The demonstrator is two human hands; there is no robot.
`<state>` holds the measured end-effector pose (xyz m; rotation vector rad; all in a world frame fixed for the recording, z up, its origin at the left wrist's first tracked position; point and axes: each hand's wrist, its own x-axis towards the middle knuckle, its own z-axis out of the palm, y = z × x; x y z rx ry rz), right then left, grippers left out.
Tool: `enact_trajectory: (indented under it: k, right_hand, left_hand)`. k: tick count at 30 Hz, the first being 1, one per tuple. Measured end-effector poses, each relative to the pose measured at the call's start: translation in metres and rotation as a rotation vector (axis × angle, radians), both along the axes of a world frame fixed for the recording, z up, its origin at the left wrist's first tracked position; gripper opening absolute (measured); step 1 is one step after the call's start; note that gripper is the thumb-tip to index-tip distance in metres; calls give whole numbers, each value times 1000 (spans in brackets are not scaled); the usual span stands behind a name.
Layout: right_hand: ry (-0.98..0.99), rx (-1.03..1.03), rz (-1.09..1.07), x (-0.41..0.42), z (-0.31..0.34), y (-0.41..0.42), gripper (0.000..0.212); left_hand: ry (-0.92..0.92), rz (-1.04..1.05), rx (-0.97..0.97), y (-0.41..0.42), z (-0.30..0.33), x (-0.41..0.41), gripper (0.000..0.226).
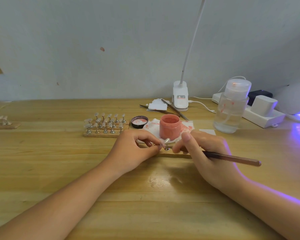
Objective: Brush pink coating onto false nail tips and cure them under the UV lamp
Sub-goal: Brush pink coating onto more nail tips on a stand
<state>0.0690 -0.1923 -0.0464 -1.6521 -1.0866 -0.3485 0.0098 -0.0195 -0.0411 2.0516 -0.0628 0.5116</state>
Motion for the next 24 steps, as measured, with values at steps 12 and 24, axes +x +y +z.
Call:
enact_trajectory:
  k: [12, 24]
  right_hand:
    - [-45, 29, -12, -2, 2, 0, 41]
    - [24, -5, 13, 0, 0, 1, 44]
  left_hand:
    - [4, 0, -7, 1, 1, 0, 30]
    - [17, -10, 27, 0, 2, -1, 25]
